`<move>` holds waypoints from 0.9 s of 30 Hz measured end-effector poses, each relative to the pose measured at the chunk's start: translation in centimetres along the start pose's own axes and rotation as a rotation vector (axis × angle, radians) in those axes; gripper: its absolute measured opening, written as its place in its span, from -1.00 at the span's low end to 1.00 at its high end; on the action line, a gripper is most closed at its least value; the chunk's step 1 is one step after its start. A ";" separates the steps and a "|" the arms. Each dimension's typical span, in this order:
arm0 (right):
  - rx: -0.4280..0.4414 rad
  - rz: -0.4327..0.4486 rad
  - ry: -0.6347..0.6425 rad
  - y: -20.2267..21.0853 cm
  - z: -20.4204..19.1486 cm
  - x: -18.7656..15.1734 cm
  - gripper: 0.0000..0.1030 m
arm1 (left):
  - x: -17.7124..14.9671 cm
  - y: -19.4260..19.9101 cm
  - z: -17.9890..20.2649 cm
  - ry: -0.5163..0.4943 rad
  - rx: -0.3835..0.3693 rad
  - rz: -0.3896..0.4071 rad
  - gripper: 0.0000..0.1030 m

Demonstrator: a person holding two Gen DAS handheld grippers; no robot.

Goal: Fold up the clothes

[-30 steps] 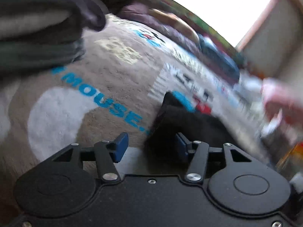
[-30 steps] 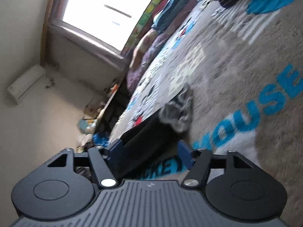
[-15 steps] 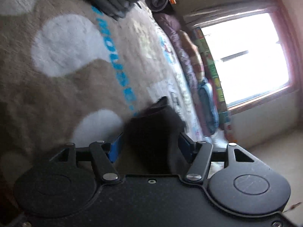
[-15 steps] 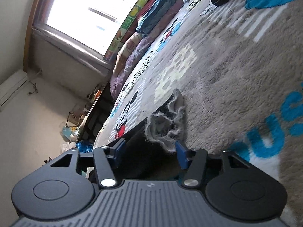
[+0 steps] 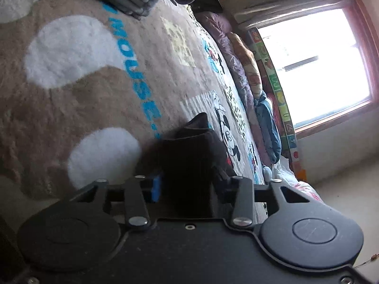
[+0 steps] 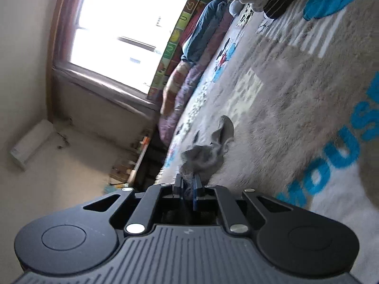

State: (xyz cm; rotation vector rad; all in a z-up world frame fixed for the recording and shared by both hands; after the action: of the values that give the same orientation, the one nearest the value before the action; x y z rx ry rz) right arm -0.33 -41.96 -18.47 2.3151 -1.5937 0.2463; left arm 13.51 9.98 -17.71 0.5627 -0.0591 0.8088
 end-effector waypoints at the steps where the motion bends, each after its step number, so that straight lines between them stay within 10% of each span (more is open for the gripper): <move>1: 0.009 0.001 -0.018 0.7 0.0 -0.1 -0.83 | -0.1 0.0 -0.2 0.007 0.007 -0.007 -0.33; 5: 0.016 -0.008 -0.091 3.1 0.7 -0.9 -0.83 | -0.9 0.3 -0.3 0.014 0.016 -0.024 -0.43; 7: -0.002 -0.015 -0.095 4.0 1.2 -1.4 -0.83 | -1.4 0.7 -0.4 -0.003 0.032 -0.019 -0.88; 17: -0.119 -0.042 -0.133 6.7 3.1 -2.9 -0.78 | -1.6 4.3 -2.6 0.034 0.096 -0.006 -0.91; 27: -0.225 -0.031 -0.063 6.4 3.5 -2.8 0.01 | -1.7 3.7 -2.1 -0.011 0.071 -0.033 -0.11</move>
State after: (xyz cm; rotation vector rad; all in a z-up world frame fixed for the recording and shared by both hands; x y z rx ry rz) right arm -7.46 -42.82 -21.55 2.1914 -1.5276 -0.0131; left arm 9.44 11.95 -18.27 0.6334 -0.0315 0.7781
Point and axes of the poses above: each gripper's, at about its wrist camera, not at the fingertips, and y roughly against the way its jaws point, z to its right, x to its top, the point moved 4 cm from there along -y, roughly the way its jaws point, and after that the axes turned 6 degrees about -z, right-handed, at the moved point
